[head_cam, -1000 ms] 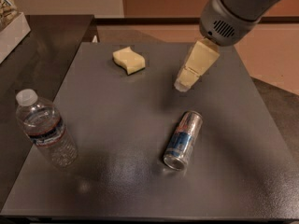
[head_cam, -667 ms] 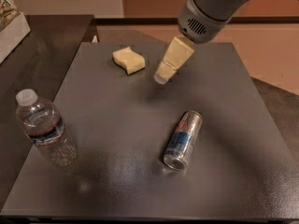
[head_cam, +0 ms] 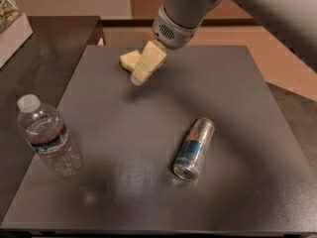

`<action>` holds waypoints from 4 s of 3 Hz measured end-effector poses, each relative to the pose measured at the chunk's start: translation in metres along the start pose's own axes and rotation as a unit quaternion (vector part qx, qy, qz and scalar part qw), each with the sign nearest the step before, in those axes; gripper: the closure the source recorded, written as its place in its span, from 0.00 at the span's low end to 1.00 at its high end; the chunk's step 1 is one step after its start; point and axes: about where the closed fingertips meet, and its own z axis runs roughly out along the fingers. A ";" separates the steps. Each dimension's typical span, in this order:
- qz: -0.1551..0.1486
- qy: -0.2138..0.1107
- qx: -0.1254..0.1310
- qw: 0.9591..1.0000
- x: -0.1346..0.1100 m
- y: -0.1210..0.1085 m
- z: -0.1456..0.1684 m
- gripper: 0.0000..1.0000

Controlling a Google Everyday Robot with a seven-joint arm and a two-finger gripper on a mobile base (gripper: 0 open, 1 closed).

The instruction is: Move sponge near water bottle

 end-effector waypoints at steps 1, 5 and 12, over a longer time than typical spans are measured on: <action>0.022 0.003 -0.003 1.000 -0.022 -0.002 0.026 0.00; 0.111 0.050 0.058 0.991 -0.036 -0.054 0.094 0.00; -0.017 -0.022 -0.017 0.999 -0.025 -0.001 0.052 1.00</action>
Offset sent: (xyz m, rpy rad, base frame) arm 0.0788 0.0456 -0.0351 0.0100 0.0298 -0.2136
